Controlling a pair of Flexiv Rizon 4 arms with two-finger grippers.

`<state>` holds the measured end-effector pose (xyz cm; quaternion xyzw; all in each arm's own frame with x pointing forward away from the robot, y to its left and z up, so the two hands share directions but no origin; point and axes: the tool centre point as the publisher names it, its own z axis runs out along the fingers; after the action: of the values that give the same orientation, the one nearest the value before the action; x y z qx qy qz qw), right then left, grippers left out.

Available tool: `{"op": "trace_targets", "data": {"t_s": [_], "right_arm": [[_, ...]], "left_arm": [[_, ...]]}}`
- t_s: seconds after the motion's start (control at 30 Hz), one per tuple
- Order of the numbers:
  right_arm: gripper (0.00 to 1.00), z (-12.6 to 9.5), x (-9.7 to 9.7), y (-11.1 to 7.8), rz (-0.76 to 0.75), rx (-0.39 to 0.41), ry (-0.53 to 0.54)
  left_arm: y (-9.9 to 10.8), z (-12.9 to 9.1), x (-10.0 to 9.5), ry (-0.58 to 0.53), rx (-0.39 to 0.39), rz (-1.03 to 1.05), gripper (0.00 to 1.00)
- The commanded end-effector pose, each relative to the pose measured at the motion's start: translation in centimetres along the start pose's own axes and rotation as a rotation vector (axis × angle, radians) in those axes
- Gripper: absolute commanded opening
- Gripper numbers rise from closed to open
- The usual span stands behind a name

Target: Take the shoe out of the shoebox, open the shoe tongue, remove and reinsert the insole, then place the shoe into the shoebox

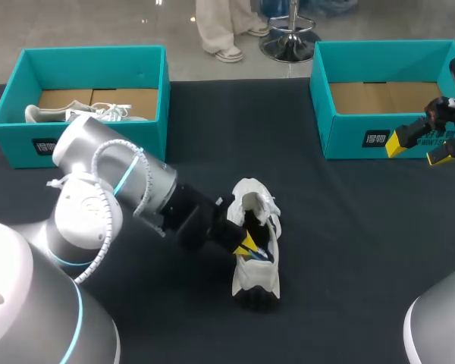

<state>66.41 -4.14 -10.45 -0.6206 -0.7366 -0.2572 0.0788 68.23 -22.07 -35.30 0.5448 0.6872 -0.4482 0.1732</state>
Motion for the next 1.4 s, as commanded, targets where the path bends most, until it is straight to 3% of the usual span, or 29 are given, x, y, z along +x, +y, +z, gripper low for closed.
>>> {"op": "trace_targets", "data": {"t_s": [0.03, 0.47, 0.5, 0.53, 0.57, 0.6, 0.67, 0.7, 1.17, 1.4], "right_arm": [[1.00, 0.1, 0.0, 0.4, 0.002, 0.008, -0.002], [1.00, 0.1, 0.0, 0.4, 0.002, 0.008, -0.002], [1.00, 0.1, 0.0, 0.4, 0.002, 0.008, -0.002], [1.00, 0.1, 0.0, 0.4, 0.002, 0.008, -0.002], [1.00, 0.1, 0.0, 0.4, 0.002, 0.008, -0.002], [1.00, 0.1, 0.0, 0.4, 0.002, 0.008, -0.002], [1.00, 0.1, 0.0, 0.4, 0.002, 0.008, -0.002], [1.00, 0.1, 0.0, 0.4, 0.002, 0.008, -0.002], [1.00, 0.1, 0.0, 0.4, 0.002, 0.008, -0.002], [1.00, 0.1, 0.0, 0.4, 0.002, 0.008, -0.002]], "left_arm": [[1.1, 0.8, -0.1, 0.015, -0.014, -0.004, 0.00], [0.8, 0.2, 0.0, 0.023, -0.008, -0.008, 0.03], [0.7, 0.0, 0.0, 0.022, -0.006, -0.007, 0.24], [0.5, -0.1, 0.0, 0.023, -0.003, -0.005, 0.39], [0.4, -0.3, 0.0, 0.024, -0.001, -0.004, 0.44], [0.3, -0.5, -0.1, 0.025, 0.000, -0.002, 0.57], [0.2, -1.0, -0.1, 0.053, 0.009, -0.011, 0.97], [0.1, -1.3, -0.1, 0.056, 0.011, -0.008, 1.00], [-0.3, -3.5, -2.4, 0.083, 0.039, -0.006, 1.00], [-1.1, -4.4, -2.6, 0.303, 0.013, -0.063, 1.00]]}}
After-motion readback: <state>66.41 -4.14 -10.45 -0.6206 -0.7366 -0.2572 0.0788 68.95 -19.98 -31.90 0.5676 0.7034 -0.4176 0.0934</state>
